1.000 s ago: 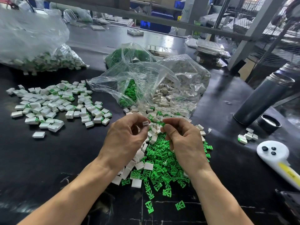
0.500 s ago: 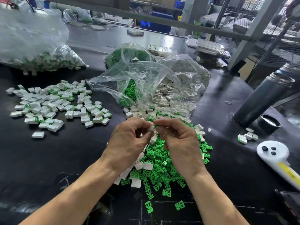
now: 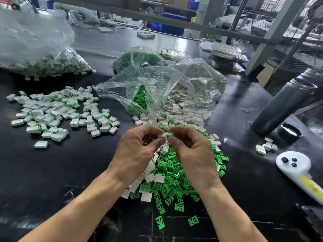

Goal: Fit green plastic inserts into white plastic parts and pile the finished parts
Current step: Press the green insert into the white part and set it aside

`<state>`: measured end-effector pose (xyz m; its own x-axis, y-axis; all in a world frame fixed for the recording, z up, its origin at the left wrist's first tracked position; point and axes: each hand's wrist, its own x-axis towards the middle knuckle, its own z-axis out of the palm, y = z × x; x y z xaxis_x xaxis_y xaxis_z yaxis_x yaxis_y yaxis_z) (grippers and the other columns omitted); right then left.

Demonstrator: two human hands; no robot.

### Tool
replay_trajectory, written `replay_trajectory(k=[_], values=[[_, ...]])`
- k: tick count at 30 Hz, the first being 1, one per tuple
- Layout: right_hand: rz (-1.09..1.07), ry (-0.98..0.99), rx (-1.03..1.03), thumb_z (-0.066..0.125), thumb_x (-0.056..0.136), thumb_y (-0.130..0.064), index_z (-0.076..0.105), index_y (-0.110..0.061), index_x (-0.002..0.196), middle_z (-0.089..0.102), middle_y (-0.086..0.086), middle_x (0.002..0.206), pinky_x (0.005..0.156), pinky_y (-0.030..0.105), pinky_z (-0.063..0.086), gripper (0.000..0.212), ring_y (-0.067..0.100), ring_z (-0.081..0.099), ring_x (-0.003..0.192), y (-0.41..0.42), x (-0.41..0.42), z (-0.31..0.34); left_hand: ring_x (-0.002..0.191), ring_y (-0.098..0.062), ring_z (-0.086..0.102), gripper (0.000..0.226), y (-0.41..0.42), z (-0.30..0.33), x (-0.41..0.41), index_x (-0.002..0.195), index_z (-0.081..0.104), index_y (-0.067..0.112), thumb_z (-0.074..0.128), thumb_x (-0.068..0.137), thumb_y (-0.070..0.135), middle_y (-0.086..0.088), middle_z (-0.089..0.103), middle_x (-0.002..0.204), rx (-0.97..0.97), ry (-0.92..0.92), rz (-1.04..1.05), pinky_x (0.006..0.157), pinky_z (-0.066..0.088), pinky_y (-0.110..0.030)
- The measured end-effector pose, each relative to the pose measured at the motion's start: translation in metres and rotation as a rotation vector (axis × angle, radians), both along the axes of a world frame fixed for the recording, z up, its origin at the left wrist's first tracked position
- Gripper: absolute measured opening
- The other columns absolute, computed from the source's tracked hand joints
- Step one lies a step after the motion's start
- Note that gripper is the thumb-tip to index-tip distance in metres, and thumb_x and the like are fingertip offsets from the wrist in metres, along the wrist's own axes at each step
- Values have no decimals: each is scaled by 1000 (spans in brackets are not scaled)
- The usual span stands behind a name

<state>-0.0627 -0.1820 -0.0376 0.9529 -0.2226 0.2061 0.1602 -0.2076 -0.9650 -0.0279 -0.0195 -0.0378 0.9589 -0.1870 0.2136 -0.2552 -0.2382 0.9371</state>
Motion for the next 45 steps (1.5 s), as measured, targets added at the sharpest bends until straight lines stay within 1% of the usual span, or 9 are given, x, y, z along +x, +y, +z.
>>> replay_trajectory(k=[4, 8, 20, 25, 29, 36, 39, 42, 45], values=[[29, 37, 184, 76, 91, -8, 76, -15, 94, 69, -1, 69, 51, 21, 49, 8, 12, 59, 56, -1, 1, 2, 80, -16, 71, 12, 0, 2, 0, 97, 76, 26, 80, 88, 20, 5, 76, 86, -61, 33, -46, 72, 60, -31], [61, 55, 220, 76, 90, -7, 77, -11, 90, 67, 5, 65, 50, 26, 50, 3, 16, 57, 54, -1, 1, 3, 70, -1, 64, 12, 1, 4, 0, 97, 77, 24, 79, 87, 17, 9, 75, 82, -128, 59, -75, 64, 50, -16], [10, 39, -197, 77, 93, -17, 74, -28, 90, 70, -16, 73, 62, 22, 52, 11, 5, 65, 66, 0, -4, 1, 64, 5, 65, 14, 4, 14, -1, 89, 78, 17, 80, 83, 5, 9, 76, 77, -129, 115, -70, 61, 49, -10], [-9, 7, -331, 77, 92, -12, 75, -23, 90, 66, -18, 68, 55, 15, 45, 11, 3, 61, 59, 1, -5, 4, 68, 2, 68, 16, 5, 17, -2, 88, 78, 14, 80, 81, -1, 9, 77, 76, -83, 101, -68, 64, 51, -11], [-31, -40, -429, 77, 91, -10, 75, -16, 88, 64, -13, 68, 57, 14, 40, 7, 3, 56, 60, 4, -8, 8, 79, -11, 74, 18, 5, 17, -3, 89, 79, 13, 80, 81, -3, 3, 78, 82, -55, 88, -56, 74, 59, -21], [-76, -128, -614, 73, 92, -5, 73, -8, 92, 69, -2, 83, 70, 35, 52, 3, 16, 63, 76, 13, -11, 12, 81, -13, 74, 23, 6, 17, -2, 85, 79, 18, 79, 82, -5, 4, 77, 83, 18, 41, -45, 81, 63, -34], [-77, -136, -650, 73, 92, -5, 73, -9, 91, 70, -1, 84, 71, 38, 53, 4, 17, 64, 76, 14, -12, 11, 81, -9, 73, 23, 5, 17, -1, 85, 80, 18, 80, 82, -5, 7, 76, 84, 73, 3, -57, 80, 62, -32], [-73, -131, -642, 74, 91, -5, 74, -9, 91, 69, -2, 81, 67, 32, 52, 4, 14, 63, 73, 13, -10, 9, 80, -7, 73, 21, 5, 15, -1, 86, 80, 16, 79, 82, -5, 7, 76, 84, 94, -3, -61, 76, 61, -26], [-70, -60, -463, 76, 90, -6, 76, -14, 88, 63, -12, 66, 56, 16, 43, 9, 5, 60, 59, 10, -8, 7, 72, -3, 72, 20, 6, 15, -1, 87, 80, 14, 79, 82, -6, 5, 77, 78, -13, 78, -63, 66, 55, -15]])
